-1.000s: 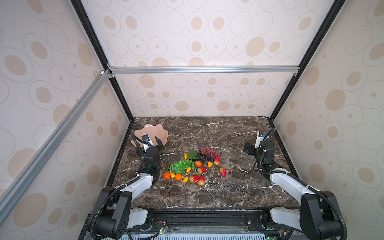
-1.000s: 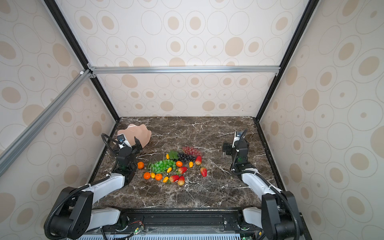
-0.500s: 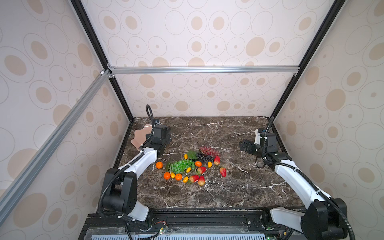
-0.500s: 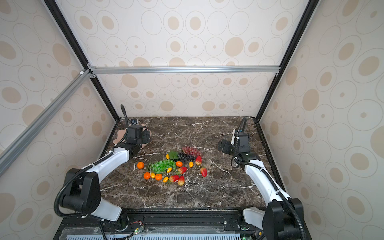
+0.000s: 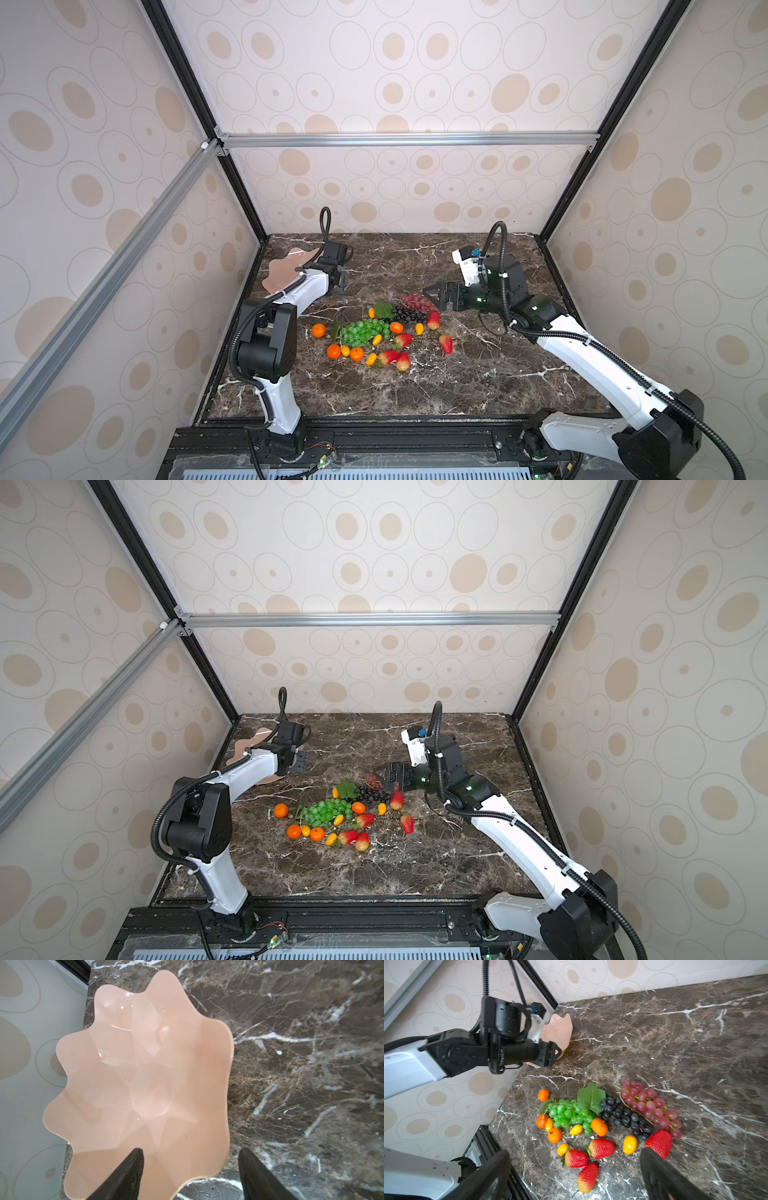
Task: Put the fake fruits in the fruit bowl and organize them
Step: 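Reach the left gripper to the pink bowl rim and grasp it, then carry the pink bowl past the fruit with the left gripper while the right arm withdraws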
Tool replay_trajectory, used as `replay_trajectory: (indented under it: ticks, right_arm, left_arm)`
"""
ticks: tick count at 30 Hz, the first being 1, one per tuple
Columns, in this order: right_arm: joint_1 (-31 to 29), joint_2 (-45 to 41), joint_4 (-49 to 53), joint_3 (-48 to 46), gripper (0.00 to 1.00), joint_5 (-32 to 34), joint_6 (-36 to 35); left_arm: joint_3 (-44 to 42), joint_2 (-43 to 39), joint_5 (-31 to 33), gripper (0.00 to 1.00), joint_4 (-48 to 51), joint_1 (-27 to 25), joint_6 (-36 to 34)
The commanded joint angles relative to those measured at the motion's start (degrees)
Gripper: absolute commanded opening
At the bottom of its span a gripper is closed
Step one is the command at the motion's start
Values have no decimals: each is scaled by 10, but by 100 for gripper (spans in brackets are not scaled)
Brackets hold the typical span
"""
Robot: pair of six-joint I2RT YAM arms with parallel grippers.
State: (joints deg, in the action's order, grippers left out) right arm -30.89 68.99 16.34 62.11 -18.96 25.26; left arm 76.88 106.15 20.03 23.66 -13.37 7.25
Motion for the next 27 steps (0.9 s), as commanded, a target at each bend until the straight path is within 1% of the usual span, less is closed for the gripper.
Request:
replay_trajectory:
  ticks: [1, 6, 13, 20, 23, 27]
  right_arm:
    - [-3, -19, 5, 9, 100, 7, 5]
    - [-3, -57, 18, 3, 100, 27, -9]
    - [-2, -119, -28, -34, 100, 16, -8]
    - [-3, -125, -9, -26, 100, 22, -18]
    - [-3, -124, -12, -28, 100, 22, -16]
    - [-3, -126, -15, -31, 100, 22, -16]
  left_arm:
    - [34, 20, 11, 68, 49, -10, -34]
    - [52, 47, 27, 61, 64, -25, -49]
    - [82, 86, 81, 51, 87, -45, -62]
    - [101, 112, 133, 41, 103, -52, -68]
    - [107, 123, 147, 34, 108, -52, -71]
    - [110, 126, 161, 29, 108, -53, -73]
